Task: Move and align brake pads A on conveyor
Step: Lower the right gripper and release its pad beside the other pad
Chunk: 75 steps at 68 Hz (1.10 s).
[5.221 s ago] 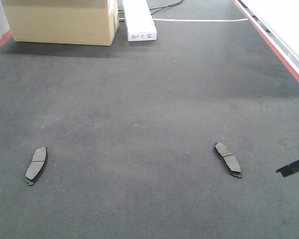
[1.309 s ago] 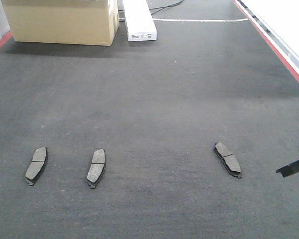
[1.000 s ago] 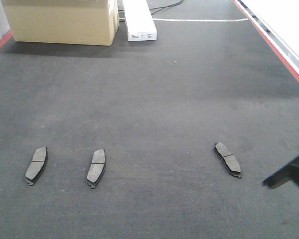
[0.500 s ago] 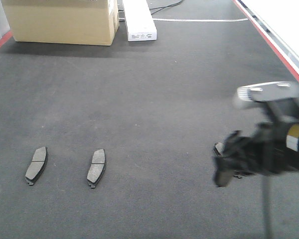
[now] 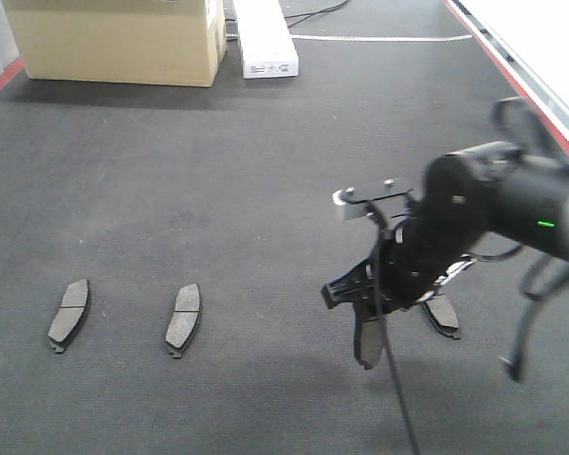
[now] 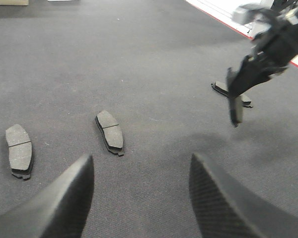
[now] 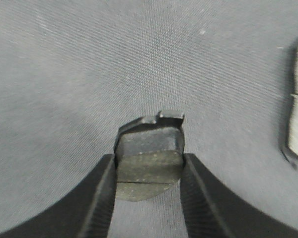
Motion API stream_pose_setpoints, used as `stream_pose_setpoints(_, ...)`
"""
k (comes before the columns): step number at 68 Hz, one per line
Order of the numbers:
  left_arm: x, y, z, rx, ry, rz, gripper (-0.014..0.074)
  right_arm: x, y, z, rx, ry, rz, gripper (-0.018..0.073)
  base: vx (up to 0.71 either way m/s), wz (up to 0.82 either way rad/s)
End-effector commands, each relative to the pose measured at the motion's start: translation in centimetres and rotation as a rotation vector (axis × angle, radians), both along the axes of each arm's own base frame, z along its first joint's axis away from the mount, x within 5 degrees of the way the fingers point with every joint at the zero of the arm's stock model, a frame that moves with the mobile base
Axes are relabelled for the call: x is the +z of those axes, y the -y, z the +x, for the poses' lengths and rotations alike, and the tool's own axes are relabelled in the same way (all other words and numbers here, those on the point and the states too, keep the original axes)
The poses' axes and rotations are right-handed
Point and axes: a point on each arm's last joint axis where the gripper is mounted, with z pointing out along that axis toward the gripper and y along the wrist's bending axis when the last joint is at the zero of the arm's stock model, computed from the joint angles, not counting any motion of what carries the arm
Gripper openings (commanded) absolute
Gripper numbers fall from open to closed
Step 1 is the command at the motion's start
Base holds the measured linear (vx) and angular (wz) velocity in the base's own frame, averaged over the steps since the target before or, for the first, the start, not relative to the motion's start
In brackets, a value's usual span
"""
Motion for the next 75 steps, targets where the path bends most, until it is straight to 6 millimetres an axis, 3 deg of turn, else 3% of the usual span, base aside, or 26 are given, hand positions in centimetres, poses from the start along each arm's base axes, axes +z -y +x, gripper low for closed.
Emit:
stream_pose_setpoints(1,1.3,0.2,0.1,-0.011,0.064,-0.043,0.0418,1.7,-0.5,1.4,0.021,0.069,0.024,0.0024,0.00,0.00)
stream_pose_setpoints(15,1.3,0.2,0.1,-0.011,0.064,-0.043,0.0418,0.1,-1.7,4.1,0.039,0.041,0.000,0.0069,0.00,0.00)
stream_pose_setpoints(32,1.3,0.2,0.1,-0.011,0.064,-0.043,0.0418,-2.5,-2.9,6.8,0.012,0.025,-0.005,0.0249,0.00,0.00)
stream_pose_setpoints(44,1.3,0.2,0.1,-0.011,0.064,-0.043,0.0418,-3.0,-2.9,7.8,-0.030,0.087,-0.017,0.0379,0.00,0.00)
stream_pose_setpoints(56,1.3,0.2,0.1,-0.011,0.064,-0.043,0.0418,-0.7,-2.3,7.4,-0.034,0.139,-0.027,0.0412,0.00,0.00)
stream_pose_setpoints(66,1.3,0.2,0.1,-0.011,0.064,-0.043,0.0418,3.5,-1.6,5.8,-0.037,0.240,0.022,0.0411,0.00,0.00)
stream_pose_setpoints(75,1.3,0.2,0.1,-0.011,0.064,-0.043,0.0418,6.9,-0.4,3.2,-0.053,0.354,0.075,0.0411,0.00,0.00)
